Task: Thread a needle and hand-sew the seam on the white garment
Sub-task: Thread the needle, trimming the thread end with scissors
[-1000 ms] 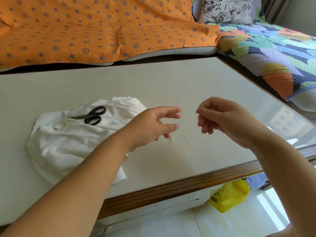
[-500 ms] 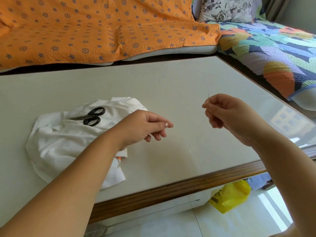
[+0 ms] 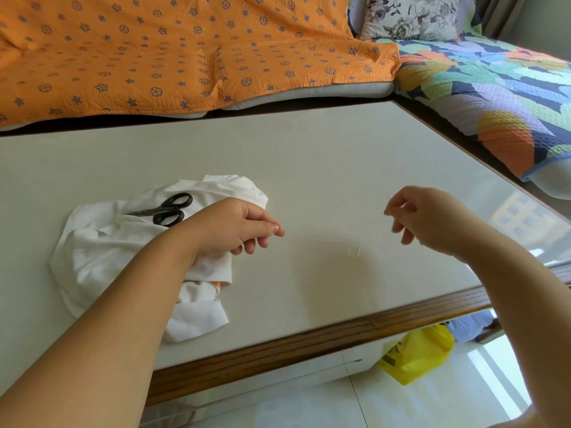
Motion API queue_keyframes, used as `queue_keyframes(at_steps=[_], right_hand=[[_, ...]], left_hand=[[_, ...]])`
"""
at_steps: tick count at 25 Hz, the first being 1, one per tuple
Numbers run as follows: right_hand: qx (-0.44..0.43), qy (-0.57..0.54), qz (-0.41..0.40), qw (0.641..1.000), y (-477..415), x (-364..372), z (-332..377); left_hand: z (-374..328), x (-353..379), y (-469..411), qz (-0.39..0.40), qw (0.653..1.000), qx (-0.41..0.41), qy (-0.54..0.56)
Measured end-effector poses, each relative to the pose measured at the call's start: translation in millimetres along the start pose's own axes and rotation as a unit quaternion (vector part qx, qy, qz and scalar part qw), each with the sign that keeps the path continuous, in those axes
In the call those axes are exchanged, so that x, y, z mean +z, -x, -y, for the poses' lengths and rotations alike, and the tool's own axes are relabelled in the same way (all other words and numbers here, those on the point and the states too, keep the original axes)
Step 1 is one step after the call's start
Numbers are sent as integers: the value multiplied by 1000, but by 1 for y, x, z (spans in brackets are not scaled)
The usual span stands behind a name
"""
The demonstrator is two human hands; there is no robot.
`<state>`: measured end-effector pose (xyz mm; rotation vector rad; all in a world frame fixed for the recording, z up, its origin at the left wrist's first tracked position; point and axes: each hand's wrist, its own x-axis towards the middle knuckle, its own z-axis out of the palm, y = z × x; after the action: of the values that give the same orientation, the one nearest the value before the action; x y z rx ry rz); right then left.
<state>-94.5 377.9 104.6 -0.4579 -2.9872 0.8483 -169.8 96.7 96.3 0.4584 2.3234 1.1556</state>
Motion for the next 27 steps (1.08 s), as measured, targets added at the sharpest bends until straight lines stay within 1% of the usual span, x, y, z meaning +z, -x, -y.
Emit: queue_keyframes(at_steps=[1, 2, 3, 4, 5, 6, 7, 9, 11, 13, 14, 19, 27], right_hand=[[-11, 51, 10, 999, 2, 1, 3], [-27, 65, -5, 997, 5, 4, 8], [-46, 32, -26, 998, 9, 8, 16], [-59, -47, -29, 997, 13, 14, 24], [-62, -142, -4, 988, 17, 21, 33], [-61, -225, 45, 971, 21, 29, 42], [-61, -278, 96, 954, 23, 37, 48], [-62, -333, 165, 926, 25, 49, 53], [-62, -365, 189, 910, 23, 52, 53], [-66, -377, 190, 904, 21, 52, 51], [-69, -371, 185, 907, 21, 51, 51], [-82, -315, 132, 936, 18, 50, 48], [-80, -332, 107, 934, 17, 40, 40]], left_hand=[[-1, 2, 0, 11, 1000, 5, -4], [-3, 5, 0, 23, 1000, 11, -6], [-4, 8, -1, 34, 999, 17, -8], [-6, 11, -1, 43, 999, 23, -7], [-8, 13, -1, 50, 998, 29, -3], [-10, 16, -1, 56, 998, 34, 2], [-12, 18, -1, 61, 997, 38, 6], [-13, 19, -1, 62, 997, 43, 9], [-12, 19, -1, 65, 997, 45, 12], [-12, 18, 0, 71, 996, 46, 22], [-13, 18, -1, 71, 996, 45, 25], [-11, 16, -2, 59, 997, 32, 30], [-9, 14, -2, 51, 998, 22, 29]])
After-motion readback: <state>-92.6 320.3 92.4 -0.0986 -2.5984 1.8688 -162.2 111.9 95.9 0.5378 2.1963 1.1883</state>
